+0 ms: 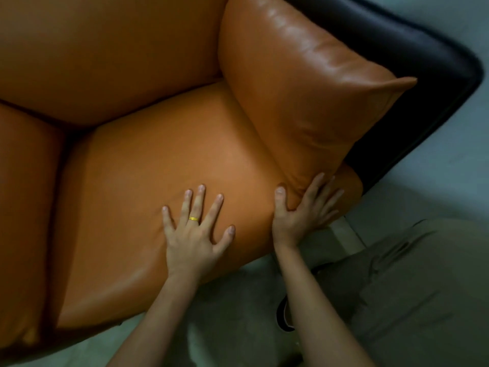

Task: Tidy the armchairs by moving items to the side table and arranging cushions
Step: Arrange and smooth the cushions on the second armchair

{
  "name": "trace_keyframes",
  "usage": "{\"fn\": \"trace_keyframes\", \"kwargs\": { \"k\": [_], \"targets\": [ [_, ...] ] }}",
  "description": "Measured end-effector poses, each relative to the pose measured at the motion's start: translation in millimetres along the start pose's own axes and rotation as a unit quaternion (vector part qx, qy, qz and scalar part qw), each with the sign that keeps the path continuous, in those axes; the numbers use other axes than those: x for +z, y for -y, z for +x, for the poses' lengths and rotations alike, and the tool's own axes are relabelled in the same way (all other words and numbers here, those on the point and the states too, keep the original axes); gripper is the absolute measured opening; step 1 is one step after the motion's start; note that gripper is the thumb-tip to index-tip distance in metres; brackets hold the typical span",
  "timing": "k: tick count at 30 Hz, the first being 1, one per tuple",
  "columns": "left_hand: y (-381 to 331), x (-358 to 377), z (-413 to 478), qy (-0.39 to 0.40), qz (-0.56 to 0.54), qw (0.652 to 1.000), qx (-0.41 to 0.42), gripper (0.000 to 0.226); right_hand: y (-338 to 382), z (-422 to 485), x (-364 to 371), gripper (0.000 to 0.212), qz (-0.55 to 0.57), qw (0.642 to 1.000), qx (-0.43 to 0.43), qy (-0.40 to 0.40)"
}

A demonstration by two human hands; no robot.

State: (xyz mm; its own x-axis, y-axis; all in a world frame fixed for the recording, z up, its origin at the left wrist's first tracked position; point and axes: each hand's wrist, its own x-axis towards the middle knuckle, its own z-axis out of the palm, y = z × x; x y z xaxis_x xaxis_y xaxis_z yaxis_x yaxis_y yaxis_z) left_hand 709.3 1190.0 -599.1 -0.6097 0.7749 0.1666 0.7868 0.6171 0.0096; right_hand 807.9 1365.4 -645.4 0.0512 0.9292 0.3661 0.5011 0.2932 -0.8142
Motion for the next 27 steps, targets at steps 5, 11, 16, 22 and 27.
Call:
{"fn": "trace_keyframes", "kwargs": {
  "k": [5, 11, 16, 22, 27],
  "targets": [
    [-0.7, -2.1, -2.2, -0.010, -0.006, 1.000, 0.001, 0.069, 2.9, -0.5, -2.8, 0.084, -0.027, 1.000, -0.002, 0.010],
    [-4.5, -27.7, -5.2, 0.057, -0.047, 0.997, -0.013, 0.067, 16.8, -2.8, -37.2, 0.089, -0.042, 0.990, 0.024, 0.134],
    [15.7, -49.8, -18.0, 0.094, -0.082, 0.992, -0.028, 0.064, 42.0, -28.2, -53.0, 0.088, -0.029, 0.982, 0.053, 0.179],
    [77.7, -51.5, -64.2, 0.053, -0.092, 0.986, -0.127, 0.060, 71.9, -79.5, -57.9, 0.069, -0.008, 0.933, -0.127, 0.336],
    [122.3, -43.5, -81.2, 0.009, -0.084, 0.976, -0.201, 0.060, 87.6, -93.5, -28.7, 0.060, -0.081, 0.892, -0.241, 0.373]
  ]
}}
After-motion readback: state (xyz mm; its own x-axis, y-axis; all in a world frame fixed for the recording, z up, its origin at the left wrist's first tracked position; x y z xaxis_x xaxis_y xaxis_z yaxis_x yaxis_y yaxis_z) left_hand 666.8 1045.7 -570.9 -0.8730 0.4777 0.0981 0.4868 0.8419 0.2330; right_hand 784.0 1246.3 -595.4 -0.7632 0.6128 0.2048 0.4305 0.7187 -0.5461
